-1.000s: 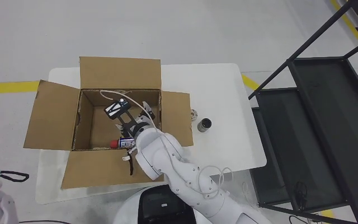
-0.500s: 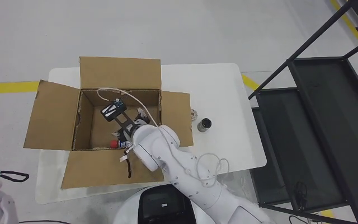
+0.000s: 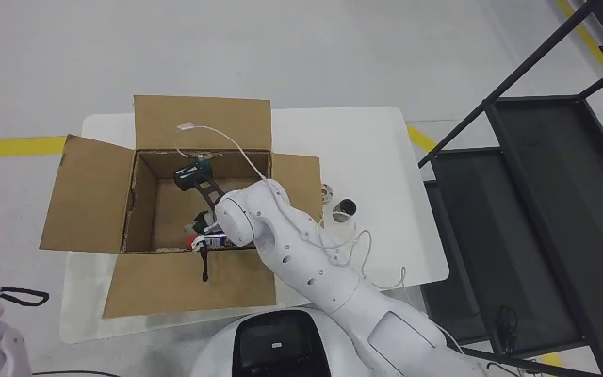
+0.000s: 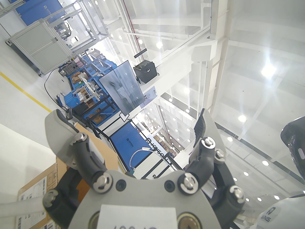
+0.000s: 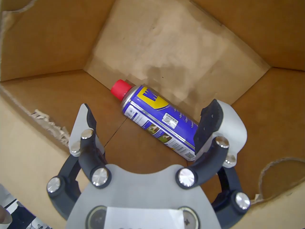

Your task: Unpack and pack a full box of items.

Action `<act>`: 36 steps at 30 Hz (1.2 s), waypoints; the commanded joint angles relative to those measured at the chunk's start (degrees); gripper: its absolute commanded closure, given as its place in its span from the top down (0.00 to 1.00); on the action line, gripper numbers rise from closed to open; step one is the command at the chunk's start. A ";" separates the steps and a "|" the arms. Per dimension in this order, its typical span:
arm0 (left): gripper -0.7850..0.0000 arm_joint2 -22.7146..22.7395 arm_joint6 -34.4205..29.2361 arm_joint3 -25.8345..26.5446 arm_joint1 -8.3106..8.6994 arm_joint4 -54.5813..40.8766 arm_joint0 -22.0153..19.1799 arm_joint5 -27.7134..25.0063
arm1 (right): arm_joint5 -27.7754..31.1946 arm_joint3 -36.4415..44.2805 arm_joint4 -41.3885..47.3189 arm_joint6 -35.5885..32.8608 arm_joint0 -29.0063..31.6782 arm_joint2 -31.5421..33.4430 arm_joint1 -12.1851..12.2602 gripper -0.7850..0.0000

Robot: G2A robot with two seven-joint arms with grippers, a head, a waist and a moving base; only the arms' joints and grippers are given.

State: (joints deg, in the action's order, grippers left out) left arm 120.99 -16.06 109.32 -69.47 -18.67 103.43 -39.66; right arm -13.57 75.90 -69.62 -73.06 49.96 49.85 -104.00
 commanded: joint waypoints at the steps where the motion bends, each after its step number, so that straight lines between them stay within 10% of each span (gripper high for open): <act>1: 1.00 0.00 0.00 0.00 0.00 0.00 0.00 0.00 | -0.28 -3.02 0.75 -0.82 -1.35 -0.10 -0.24 1.00; 36: 1.00 0.00 0.00 0.00 0.00 0.00 0.00 0.00 | 7.54 -13.62 9.30 -3.39 -7.89 -0.79 -1.21 1.00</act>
State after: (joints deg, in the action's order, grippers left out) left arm 120.99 -16.06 109.32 -69.47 -18.67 103.43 -39.66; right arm -6.47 62.37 -60.62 -76.09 42.14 49.06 -105.23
